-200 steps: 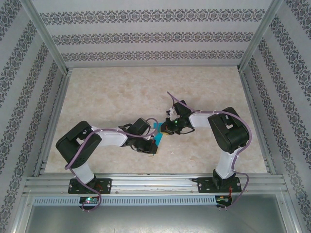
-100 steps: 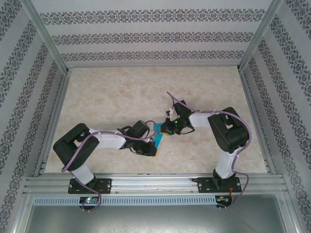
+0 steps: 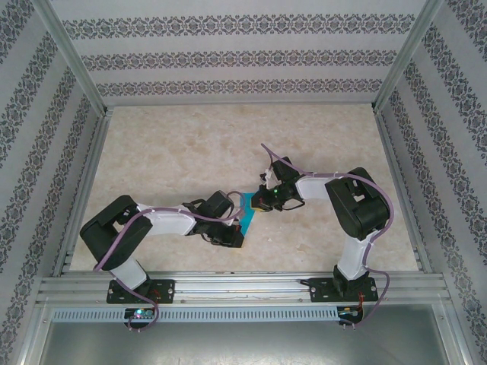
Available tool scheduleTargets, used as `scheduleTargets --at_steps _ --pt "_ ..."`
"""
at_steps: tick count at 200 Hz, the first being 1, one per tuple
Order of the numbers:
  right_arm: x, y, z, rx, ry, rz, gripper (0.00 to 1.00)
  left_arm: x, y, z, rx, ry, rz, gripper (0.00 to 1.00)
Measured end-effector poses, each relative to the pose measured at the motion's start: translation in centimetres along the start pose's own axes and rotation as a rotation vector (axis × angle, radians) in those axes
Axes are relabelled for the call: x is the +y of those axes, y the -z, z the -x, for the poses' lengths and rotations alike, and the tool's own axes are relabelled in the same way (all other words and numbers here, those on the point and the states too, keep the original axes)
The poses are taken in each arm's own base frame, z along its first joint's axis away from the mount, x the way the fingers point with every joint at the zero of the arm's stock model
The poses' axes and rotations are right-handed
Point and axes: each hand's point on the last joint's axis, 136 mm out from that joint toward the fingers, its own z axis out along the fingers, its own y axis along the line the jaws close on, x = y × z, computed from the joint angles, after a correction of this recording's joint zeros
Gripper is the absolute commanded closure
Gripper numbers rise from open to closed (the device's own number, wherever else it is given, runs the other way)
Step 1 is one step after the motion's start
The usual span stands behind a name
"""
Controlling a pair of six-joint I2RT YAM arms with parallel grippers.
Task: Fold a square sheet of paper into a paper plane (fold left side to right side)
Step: Fold the wing for the fifth time at the center of the table.
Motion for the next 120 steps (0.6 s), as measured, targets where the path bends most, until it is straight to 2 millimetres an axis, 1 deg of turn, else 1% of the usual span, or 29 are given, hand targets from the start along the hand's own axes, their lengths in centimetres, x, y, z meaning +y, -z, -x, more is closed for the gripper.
scheduleTargets --at_steps 28,50,89,120 --pt "0.0 0.0 0.0 0.000 0.001 0.000 1.00 0.0 0.1 0.0 0.000 0.003 0.017 0.91" --pt "0.0 0.0 0.0 0.000 0.001 0.000 1.00 -0.4 0.8 0.5 -0.024 -0.003 0.032 0.87" --pt "0.0 0.0 0.0 0.001 0.000 -0.001 1.00 -2.6 3.6 2.7 -0.145 -0.042 0.002 0.86" --pt "0.1 0.0 0.1 0.001 -0.001 -0.007 1.00 -2.8 6.0 4.9 -0.259 -0.040 0.000 0.84"
